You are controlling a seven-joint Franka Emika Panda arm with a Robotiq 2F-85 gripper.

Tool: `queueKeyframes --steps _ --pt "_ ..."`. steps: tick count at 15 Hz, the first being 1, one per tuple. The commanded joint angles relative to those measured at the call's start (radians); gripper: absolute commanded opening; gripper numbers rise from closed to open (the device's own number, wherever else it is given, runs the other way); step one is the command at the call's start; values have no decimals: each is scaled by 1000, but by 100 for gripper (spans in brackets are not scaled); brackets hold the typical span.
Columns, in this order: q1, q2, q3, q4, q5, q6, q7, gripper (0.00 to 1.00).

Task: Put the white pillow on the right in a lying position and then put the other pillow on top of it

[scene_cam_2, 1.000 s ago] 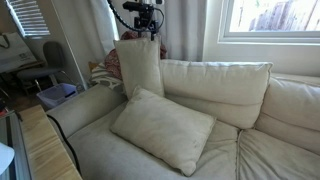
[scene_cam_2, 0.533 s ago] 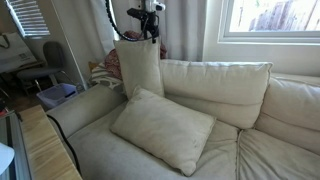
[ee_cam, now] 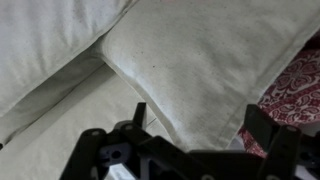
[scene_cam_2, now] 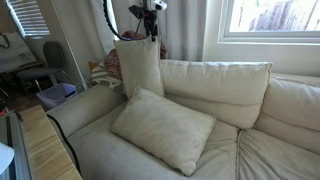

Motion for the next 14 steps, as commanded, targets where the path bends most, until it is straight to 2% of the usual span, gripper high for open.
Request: queueKeyframes --steps 1,6,10,11,12,14 --pt "43 43 -47 60 42 31 177 100" --pt "98 89 -96 95 19 64 483 100" --pt "112 136 -96 125 18 31 648 100" --pt "110 147 -90 131 23 32 677 94" --pt "110 158 -90 136 21 36 705 73" --pt "107 176 -87 152 20 31 753 70"
